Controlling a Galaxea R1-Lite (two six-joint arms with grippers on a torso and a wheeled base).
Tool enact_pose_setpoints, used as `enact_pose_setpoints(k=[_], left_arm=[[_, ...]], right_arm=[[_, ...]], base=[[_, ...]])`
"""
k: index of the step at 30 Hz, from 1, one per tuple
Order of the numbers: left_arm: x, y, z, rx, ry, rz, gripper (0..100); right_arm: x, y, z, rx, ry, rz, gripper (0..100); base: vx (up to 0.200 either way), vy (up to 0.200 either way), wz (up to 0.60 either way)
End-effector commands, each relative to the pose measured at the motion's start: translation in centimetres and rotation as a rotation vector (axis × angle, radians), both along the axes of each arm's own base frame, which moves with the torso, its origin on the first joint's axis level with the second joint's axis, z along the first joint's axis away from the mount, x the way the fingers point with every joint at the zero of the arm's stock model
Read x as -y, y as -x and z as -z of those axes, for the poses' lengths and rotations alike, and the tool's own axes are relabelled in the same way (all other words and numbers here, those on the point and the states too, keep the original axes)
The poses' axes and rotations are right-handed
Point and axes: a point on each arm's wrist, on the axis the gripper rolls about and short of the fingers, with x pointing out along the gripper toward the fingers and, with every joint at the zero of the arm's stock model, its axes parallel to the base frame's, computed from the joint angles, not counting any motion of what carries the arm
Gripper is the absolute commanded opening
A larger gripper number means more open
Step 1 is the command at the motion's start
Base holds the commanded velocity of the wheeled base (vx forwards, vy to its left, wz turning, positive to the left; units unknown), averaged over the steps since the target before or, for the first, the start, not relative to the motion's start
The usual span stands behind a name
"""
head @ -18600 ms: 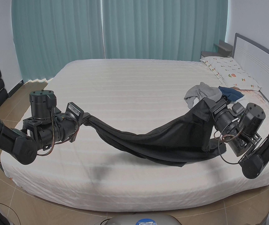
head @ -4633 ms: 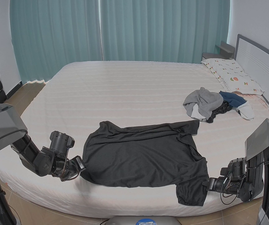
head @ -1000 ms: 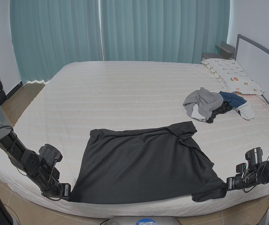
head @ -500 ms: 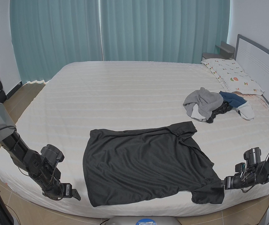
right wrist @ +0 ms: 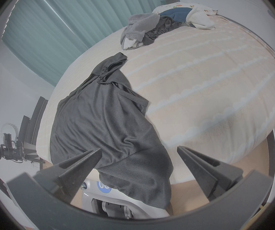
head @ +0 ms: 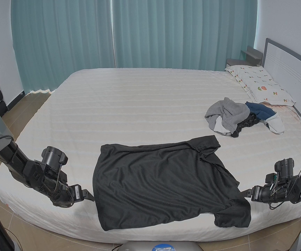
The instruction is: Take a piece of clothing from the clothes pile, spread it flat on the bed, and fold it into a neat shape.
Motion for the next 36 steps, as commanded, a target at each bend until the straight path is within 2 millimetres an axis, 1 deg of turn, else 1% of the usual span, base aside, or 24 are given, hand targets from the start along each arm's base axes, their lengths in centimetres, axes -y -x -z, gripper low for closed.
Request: enact_pose_setpoints(k=[1, 8, 9, 11, 13, 15, 19, 21, 26, 29, 36], left_arm=[[0.1, -0.9, -0.1, 0.042, 0.044, -0.063, 100], [0.6, -1.3, 0.4, 0.057, 0.062, -0.064, 100], [1.2, -1.6, 0.5, 0.067, 0.084, -0.093, 100], [1.4, -1.9, 0.3, 0.081, 0.108, -0.125, 100], [1.5, -1.8, 0.4, 0.084, 0.116, -0.128, 100], [1.6, -1.7, 0.4, 0.082, 0.118, -0.128, 100], [3.2, -2.2, 0.0, 0.076, 0.178, -0.198, 100], [3.5, -2.4, -0.2, 0.078, 0.19, -0.21, 100], [3.8, -2.5, -0.1, 0.073, 0.196, -0.209, 100], [4.0, -2.5, 0.2, 0.065, 0.192, -0.203, 100], [4.1, -2.6, 0.0, 0.071, 0.199, -0.215, 100]], right_arm=[[-0.1, -0.2, 0.4, -0.009, -0.007, -0.01, 100], [-0.5, -0.2, 0.6, -0.016, -0.024, -0.029, 100], [-0.6, -0.2, 0.6, -0.016, -0.025, -0.034, 100], [-0.7, -0.4, 0.5, -0.012, -0.036, -0.027, 100], [-1.3, -0.6, 0.3, -0.012, -0.065, -0.009, 100], [-1.4, -0.7, 0.2, -0.01, -0.078, 0.002, 100], [-2.3, -1.4, -0.2, 0.037, -0.148, 0.047, 100], [-2.6, -1.7, -0.3, 0.053, -0.17, 0.054, 100], [-4.2, -2.2, -0.2, 0.068, -0.27, 0.101, 100], [-4.5, -2.3, 0.0, 0.07, -0.285, 0.102, 100], [-4.8, -2.8, 0.1, 0.067, -0.32, 0.13, 100]], base=[[0.0, 0.0, 0.0], [0.0, 0.0, 0.0], [0.0, 0.0, 0.0], [0.0, 0.0, 0.0], [0.0, 0.0, 0.0], [0.0, 0.0, 0.0], [0.0, 0.0, 0.0], [0.0, 0.0, 0.0], [0.0, -0.2, 0.0], [0.0, -0.2, 0.0], [0.0, -0.2, 0.0]])
